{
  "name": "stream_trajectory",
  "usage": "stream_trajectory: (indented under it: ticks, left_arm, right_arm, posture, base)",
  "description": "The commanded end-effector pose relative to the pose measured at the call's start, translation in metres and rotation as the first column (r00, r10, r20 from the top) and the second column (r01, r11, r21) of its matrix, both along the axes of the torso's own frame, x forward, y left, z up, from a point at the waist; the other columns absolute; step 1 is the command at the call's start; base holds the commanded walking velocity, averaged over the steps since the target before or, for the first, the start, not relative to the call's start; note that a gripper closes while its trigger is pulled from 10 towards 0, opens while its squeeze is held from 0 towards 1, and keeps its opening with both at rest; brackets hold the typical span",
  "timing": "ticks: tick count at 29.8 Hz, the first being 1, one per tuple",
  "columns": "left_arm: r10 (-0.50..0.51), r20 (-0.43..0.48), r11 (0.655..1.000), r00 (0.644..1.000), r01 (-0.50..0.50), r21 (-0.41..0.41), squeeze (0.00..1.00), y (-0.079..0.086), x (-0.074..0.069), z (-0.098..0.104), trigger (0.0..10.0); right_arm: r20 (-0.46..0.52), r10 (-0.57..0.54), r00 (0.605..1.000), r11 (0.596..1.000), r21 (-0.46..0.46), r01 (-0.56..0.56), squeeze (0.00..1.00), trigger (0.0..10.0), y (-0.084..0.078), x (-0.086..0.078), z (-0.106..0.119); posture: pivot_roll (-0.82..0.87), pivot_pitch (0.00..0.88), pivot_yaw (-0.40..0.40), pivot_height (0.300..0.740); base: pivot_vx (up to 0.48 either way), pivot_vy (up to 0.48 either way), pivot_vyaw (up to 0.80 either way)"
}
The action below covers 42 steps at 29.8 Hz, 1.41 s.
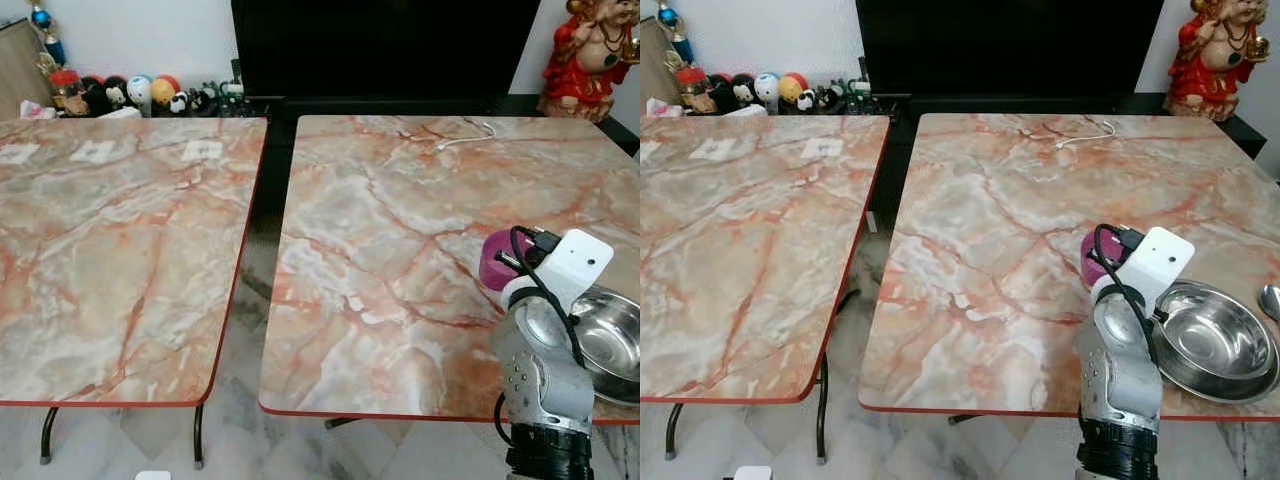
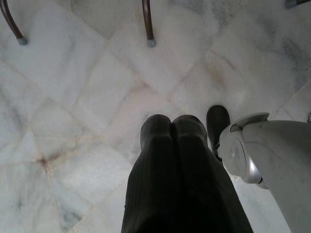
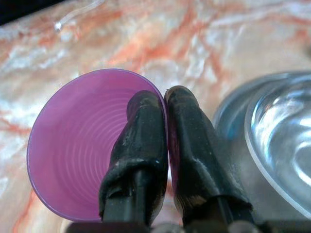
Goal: Setting the table
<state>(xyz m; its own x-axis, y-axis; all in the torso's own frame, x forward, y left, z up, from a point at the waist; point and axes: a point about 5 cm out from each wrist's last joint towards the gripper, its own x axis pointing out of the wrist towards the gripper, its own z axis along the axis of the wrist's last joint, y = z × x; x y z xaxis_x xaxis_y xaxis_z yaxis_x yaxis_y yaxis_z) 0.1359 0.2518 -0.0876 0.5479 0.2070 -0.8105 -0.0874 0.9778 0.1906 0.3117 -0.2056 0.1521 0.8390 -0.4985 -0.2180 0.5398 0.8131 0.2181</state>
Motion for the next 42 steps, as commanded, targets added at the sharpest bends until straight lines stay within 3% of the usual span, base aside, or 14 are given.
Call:
stream_trajectory:
  ticks: [1,5,28,32,33,34,35,42]
  left_arm:
    - [0.003,-0.024,1.000,1.000,-0.003,0.001,0.00,0.000,-0.006,-0.002,10.0]
    - [0.004,-0.024,1.000,1.000,-0.004,0.001,0.00,0.000,-0.005,-0.002,10.0]
    - [0.007,-0.026,1.000,1.000,-0.007,0.003,0.00,0.002,-0.007,-0.002,10.0]
    - [0.007,-0.027,1.000,1.000,-0.007,0.003,0.00,0.002,-0.007,-0.002,10.0]
    - [0.008,-0.028,1.000,1.000,-0.008,0.003,0.00,0.002,-0.008,-0.002,10.0]
    - [0.009,-0.028,1.000,1.000,-0.009,0.004,0.00,0.003,-0.008,-0.002,10.0]
    - [0.010,-0.028,1.000,1.000,-0.009,0.004,0.00,0.003,-0.008,-0.002,10.0]
    - [0.009,-0.030,1.000,1.000,-0.008,0.005,0.00,0.003,-0.008,-0.002,10.0]
  right_arm:
    - [0.001,-0.002,1.000,0.999,0.035,0.002,0.00,10.0,0.001,0.002,0.006]
    - [-0.024,0.006,1.000,0.994,0.105,-0.003,0.00,10.0,0.001,0.006,0.002]
    - [-0.092,-0.061,0.994,0.988,0.134,0.073,0.00,10.0,-0.008,0.006,-0.006]
    - [-0.092,-0.059,0.994,0.988,0.137,0.071,0.03,10.0,-0.008,0.006,-0.006]
    - [-0.095,-0.062,0.994,0.988,0.136,0.075,0.15,10.0,-0.007,0.006,-0.007]
    - [-0.097,-0.064,0.993,0.988,0.136,0.077,0.15,10.0,-0.007,0.006,-0.007]
    - [-0.098,-0.063,0.993,0.988,0.136,0.076,0.25,10.0,-0.007,0.006,-0.008]
    - [-0.104,-0.076,0.992,0.987,0.132,0.090,0.22,10.0,-0.008,0.005,-0.008]
  posture:
    - [-0.02,0.024,-0.007,0.740]
    - [-0.02,0.024,-0.007,0.740]
    - [-0.01,0.024,-0.007,0.740]
    - [-0.01,0.023,-0.007,0.740]
    - [-0.01,0.023,-0.007,0.740]
    - [-0.01,0.023,-0.007,0.740]
    - [-0.01,0.024,-0.007,0.740]
    - [-0.01,0.023,-0.005,0.740]
  base:
    - [0.000,0.000,0.00]
    - [0.000,0.000,0.00]
    - [0.000,0.000,0.00]
    - [0.000,0.000,0.00]
    - [0.000,0.000,0.00]
    - [0.000,0.000,0.00]
    - [0.000,0.000,0.00]
    - [0.000,0.000,0.00]
